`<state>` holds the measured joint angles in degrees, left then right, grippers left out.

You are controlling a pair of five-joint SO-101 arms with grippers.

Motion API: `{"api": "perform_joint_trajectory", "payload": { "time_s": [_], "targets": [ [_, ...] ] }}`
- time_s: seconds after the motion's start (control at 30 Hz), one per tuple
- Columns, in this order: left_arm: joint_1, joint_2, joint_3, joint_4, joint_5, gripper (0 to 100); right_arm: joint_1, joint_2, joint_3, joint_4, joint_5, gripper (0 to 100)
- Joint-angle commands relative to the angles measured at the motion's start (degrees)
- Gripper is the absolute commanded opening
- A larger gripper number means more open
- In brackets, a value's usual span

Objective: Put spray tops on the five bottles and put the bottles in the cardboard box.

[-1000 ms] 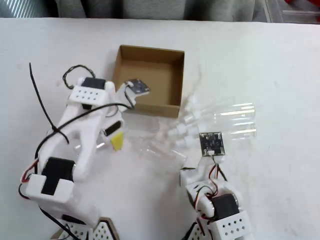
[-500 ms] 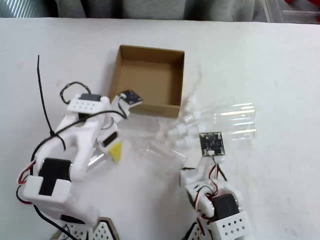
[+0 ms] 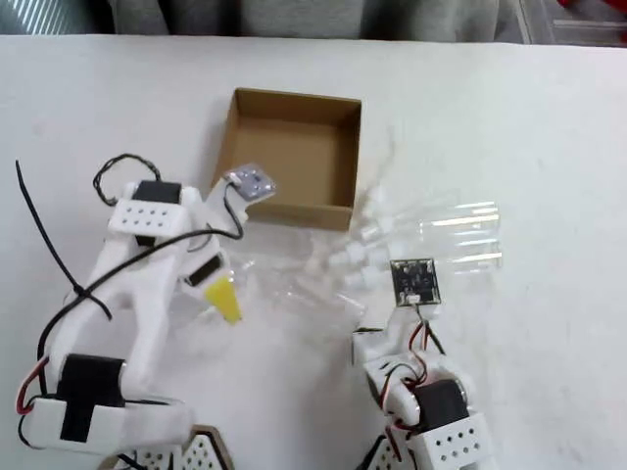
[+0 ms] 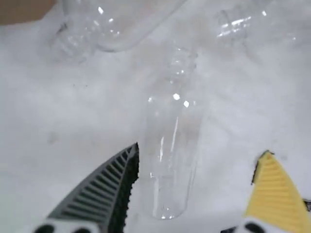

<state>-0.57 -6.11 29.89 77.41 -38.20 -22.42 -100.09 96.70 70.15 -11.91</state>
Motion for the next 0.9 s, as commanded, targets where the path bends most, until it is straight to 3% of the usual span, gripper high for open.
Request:
{"api": "perform_joint_trajectory", "payload": {
  "time_s": [0.0,0.23,0.47,0.87],
  "targets": [
    [-0.8,-2.6,-1.6,0.8,-0.5,37,-0.6,0.0,0.3,0.9,0.4,1.7],
    [0.2,-2.6,-9.3,3.6,-0.9,37,-0.6,0.0,0.3,0.9,0.3,1.7],
    [1.6,-2.1,-12.0,4.5,-6.4,37,-0.6,0.0,0.3,0.9,0.3,1.7],
    [1.3,6.4,-10.3,-6.1,-6.9,37,-0.6,0.0,0.3,0.9,0.4,1.7]
  ]
}}
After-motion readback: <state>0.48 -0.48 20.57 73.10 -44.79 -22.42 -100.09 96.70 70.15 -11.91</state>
